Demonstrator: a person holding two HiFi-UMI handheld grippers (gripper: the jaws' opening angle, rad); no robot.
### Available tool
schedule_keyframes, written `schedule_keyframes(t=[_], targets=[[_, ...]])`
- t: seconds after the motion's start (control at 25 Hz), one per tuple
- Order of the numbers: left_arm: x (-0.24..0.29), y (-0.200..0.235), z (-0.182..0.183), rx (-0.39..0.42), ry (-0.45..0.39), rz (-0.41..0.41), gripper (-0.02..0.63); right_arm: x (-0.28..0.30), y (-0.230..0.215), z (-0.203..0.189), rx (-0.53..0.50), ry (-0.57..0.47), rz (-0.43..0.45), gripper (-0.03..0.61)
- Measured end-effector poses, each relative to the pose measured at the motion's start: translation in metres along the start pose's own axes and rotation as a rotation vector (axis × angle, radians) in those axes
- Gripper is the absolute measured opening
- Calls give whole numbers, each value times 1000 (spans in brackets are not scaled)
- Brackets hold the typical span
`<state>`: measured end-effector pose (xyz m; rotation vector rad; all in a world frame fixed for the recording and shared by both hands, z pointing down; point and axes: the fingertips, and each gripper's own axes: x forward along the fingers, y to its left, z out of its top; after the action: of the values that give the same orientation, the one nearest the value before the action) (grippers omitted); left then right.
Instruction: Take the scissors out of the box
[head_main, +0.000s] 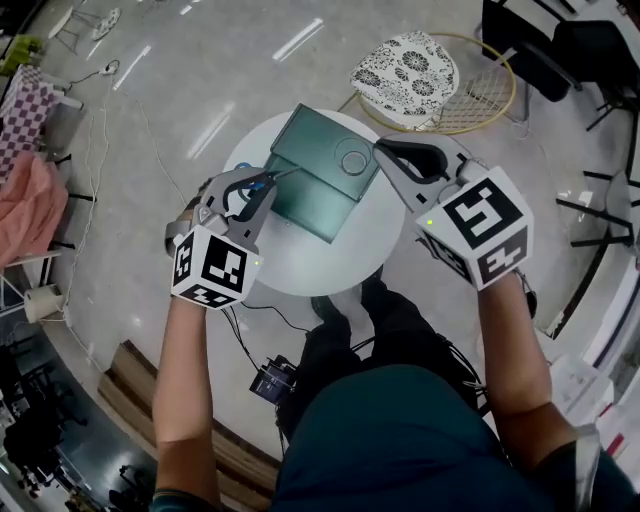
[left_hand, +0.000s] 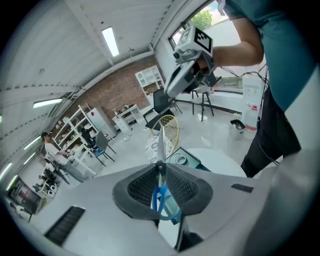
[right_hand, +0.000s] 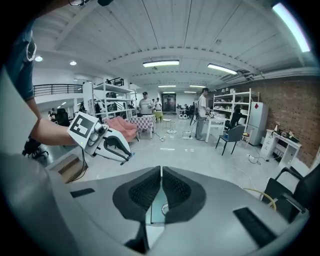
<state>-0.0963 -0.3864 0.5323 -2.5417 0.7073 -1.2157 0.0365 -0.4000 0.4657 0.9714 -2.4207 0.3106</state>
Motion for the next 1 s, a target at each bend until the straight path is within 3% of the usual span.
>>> schedule_keyframes(t=[0.44, 0.84, 1.0], targets=[[-160, 32, 43, -173, -95, 233, 75, -56, 84, 87, -169, -53, 3, 40], [-292, 40, 58, -301, -218, 369, 75, -87, 158, 147, -309, -143, -40, 37], [-325, 33, 84, -325, -263, 404, 75, -111, 165, 160, -339, -168, -47, 37]])
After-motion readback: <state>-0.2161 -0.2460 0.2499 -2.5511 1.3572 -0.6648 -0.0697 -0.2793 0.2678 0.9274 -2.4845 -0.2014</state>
